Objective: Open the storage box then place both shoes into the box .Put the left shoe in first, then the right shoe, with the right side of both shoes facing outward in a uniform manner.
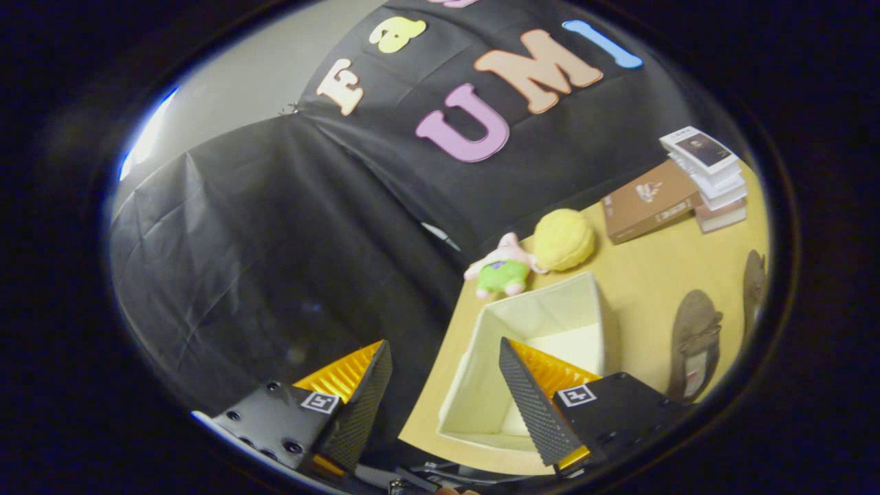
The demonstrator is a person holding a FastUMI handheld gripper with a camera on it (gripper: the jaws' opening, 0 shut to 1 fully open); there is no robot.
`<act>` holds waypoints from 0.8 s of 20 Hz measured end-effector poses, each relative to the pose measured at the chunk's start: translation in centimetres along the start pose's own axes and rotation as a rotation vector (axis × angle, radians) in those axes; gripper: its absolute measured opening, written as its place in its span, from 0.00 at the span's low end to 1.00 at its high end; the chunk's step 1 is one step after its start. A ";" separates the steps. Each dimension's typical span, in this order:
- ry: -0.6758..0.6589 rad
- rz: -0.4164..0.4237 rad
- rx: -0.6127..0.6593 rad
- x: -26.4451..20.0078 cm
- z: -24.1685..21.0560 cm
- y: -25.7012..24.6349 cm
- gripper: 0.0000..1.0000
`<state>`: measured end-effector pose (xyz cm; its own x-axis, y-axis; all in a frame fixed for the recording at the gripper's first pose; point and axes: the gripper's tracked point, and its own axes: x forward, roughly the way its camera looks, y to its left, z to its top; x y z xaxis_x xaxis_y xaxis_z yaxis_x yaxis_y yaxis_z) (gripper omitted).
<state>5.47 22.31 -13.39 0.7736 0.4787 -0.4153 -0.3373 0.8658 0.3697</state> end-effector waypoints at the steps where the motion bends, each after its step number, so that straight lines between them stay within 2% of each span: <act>1: -0.017 -0.043 -0.001 -0.5 0.8 -2.2 0.99; 7: -0.054 -0.330 -0.025 -5.1 3.6 -14.6 0.99; 12: 0.105 -0.508 -0.087 -7.6 -0.3 -22.3 1.00; 16: 0.259 -0.580 -0.060 -7.7 -4.5 -26.6 1.00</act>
<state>6.10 -3.78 -23.78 0.6870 -0.0574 -0.7244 0.0621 0.9979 -0.0202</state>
